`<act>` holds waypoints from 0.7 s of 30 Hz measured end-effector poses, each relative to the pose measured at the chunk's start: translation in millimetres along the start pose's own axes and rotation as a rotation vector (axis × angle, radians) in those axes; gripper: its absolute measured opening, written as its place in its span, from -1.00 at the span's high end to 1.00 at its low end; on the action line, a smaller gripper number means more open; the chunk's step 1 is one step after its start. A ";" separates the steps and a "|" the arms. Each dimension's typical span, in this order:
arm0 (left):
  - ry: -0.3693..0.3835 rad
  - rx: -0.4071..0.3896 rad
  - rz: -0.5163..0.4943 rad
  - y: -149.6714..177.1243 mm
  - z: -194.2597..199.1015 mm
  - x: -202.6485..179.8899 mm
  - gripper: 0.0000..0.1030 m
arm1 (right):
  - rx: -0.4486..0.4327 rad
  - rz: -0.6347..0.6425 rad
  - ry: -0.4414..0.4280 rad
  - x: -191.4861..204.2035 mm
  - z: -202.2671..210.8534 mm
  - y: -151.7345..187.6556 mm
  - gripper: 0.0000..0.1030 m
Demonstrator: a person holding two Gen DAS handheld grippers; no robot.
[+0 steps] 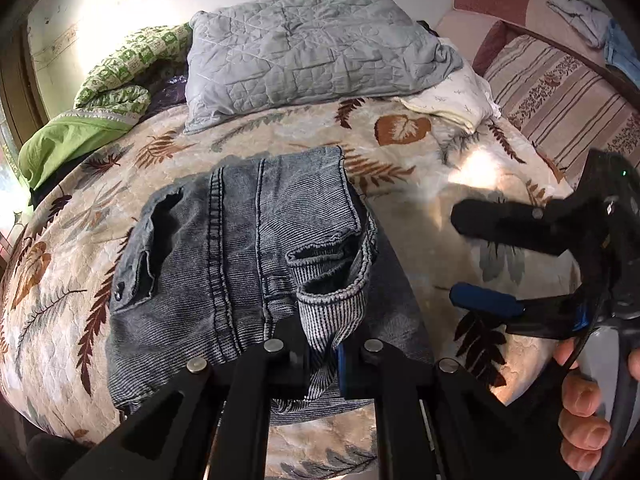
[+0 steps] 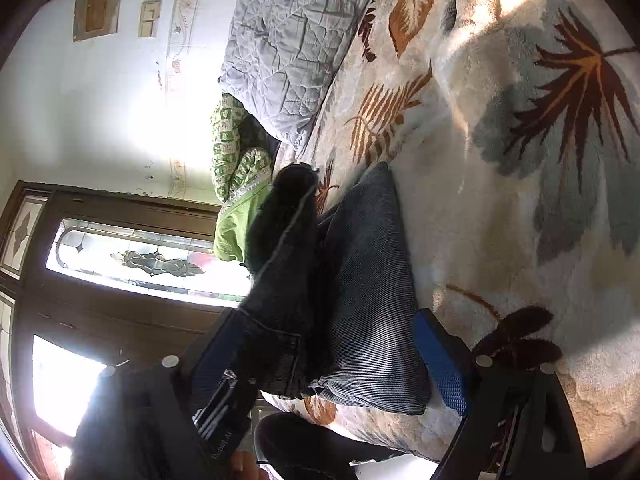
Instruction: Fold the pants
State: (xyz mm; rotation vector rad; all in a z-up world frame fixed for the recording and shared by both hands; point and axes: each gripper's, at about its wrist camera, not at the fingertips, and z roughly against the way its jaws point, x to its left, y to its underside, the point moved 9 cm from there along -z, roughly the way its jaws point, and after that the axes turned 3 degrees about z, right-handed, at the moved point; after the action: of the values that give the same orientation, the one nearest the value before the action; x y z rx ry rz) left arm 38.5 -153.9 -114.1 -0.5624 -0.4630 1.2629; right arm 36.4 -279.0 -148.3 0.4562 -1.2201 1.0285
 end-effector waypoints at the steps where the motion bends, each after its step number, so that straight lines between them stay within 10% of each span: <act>1: 0.004 0.032 -0.009 9.0 -10.3 -3.4 0.83 | -0.001 0.002 0.004 0.1 -0.1 -0.2 -0.73; 7: 0.025 0.062 -0.117 21.3 -13.6 -20.2 0.55 | -0.027 -0.012 0.020 -8.4 5.2 -3.1 -0.73; 14: 0.213 -0.057 0.023 -2.7 55.6 3.5 0.15 | -0.038 0.032 0.055 -5.9 4.5 -4.1 -0.73; 18: 0.107 -0.208 0.153 -21.1 88.1 75.6 -0.30 | -0.062 0.041 0.009 4.4 10.8 -4.9 -0.73; 21: 0.022 -0.138 0.243 -15.0 61.8 124.8 -0.30 | -0.040 0.056 -0.124 35.3 11.6 5.0 -0.73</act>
State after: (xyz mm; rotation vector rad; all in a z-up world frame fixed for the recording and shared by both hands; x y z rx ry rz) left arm 42.5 -27.3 -54.2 -0.7666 -0.4761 1.4622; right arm 25.6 -271.5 -113.2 0.4625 -1.3683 1.0332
